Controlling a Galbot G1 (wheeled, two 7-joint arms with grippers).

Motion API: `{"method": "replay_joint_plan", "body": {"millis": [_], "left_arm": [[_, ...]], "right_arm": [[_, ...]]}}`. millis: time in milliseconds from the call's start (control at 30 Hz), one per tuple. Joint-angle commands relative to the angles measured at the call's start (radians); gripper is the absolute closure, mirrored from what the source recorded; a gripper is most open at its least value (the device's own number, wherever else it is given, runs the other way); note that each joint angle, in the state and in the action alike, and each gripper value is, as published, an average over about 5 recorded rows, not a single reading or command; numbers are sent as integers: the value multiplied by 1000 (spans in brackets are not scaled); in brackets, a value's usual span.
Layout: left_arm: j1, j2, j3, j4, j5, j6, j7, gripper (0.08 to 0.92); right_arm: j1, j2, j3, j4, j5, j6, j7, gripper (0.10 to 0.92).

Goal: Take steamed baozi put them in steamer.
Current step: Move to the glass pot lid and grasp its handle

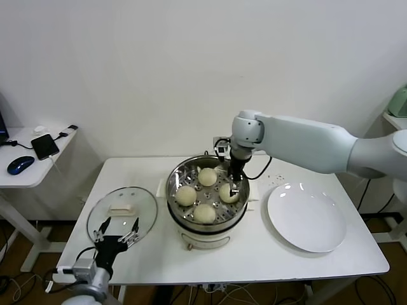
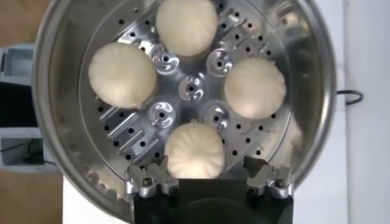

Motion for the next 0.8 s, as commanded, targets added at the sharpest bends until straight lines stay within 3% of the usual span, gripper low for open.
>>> {"method": "replay_joint_plan", "body": {"millis": [33, 167, 367, 533, 800], "left_arm": [[10, -3, -3, -14, -18, -2, 1, 177], [18, -12, 3, -22, -44, -23, -14, 177], [29, -26, 23, -24, -58, -100, -44, 177], [27, -40, 36, -31, -89, -156, -87, 177], [38, -30, 36, -46, -51, -187, -121, 177]], "right_arm": [[-70, -194, 308, 111, 10, 80, 44, 203], [-195, -318, 532, 191, 146, 207, 242, 202], [-639, -416, 1019, 301, 144, 408, 519, 203], [-1099, -296, 1509, 352, 117, 555, 751, 203], [-1565, -10, 1833, 420, 93, 787, 979, 202]]}}
